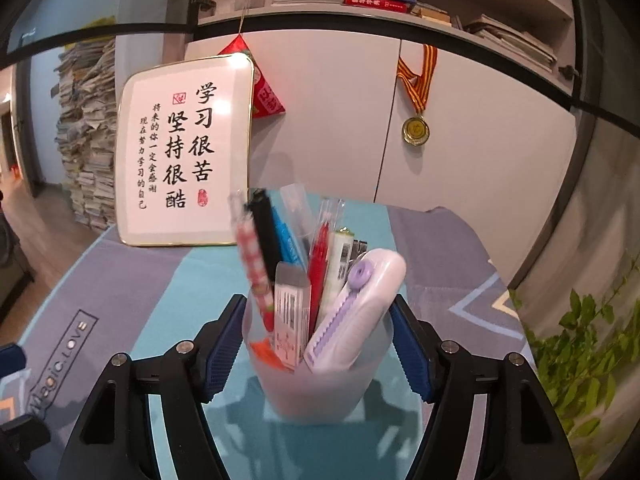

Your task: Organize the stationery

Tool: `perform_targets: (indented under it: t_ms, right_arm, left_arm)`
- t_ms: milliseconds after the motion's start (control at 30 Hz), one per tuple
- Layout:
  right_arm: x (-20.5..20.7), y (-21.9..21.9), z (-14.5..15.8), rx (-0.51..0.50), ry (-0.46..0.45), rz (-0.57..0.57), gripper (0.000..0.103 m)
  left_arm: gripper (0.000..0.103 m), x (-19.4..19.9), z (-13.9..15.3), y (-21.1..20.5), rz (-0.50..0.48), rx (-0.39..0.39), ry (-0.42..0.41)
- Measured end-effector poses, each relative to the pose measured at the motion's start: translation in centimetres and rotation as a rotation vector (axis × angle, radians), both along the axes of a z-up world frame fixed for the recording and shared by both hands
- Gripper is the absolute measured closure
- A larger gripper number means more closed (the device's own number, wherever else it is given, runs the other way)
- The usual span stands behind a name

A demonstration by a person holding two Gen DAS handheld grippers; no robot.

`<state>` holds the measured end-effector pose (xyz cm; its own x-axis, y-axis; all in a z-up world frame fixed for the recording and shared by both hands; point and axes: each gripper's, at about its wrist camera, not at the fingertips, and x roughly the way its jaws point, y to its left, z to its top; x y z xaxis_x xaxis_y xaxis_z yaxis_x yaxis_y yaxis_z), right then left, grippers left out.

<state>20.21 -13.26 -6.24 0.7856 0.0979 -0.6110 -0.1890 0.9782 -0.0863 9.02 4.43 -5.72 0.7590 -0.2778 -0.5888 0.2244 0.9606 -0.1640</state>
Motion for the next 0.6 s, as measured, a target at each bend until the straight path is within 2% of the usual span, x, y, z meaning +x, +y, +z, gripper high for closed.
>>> perform_targets:
  t_ms: [67, 200, 300, 467, 600]
  right_arm:
    - [-0.8, -0.7, 0.0, 0.009, 0.024, -0.007, 0.021]
    - [-2.7, -2.1, 0.0, 0.042, 0.063, -0.019, 0.020]
    - [-4.7, -3.5, 0.7, 0.067, 0.059, -0.046, 0.020]
    - [-8.5, -5.2, 3.7, 0.095, -0.004, -0.077, 0.020]
    - [-11.8, -5.6, 6.3, 0.068, -0.071, -0.104, 0.019]
  left_arm:
    - [0.039, -0.3, 0.3, -0.4, 0.000, 0.014, -0.019]
    - [0.035, -0.7, 1.0, -1.1, -0.005, 0.034, -0.045]
    - [0.032, -1.1, 1.5, -1.6, -0.005, 0.041, -0.057]
    - [0.027, -1.7, 2.6, -2.7, 0.002, 0.050, -0.069]
    - [0.020, -2.6, 3.7, -3.8, 0.014, 0.067, -0.096]
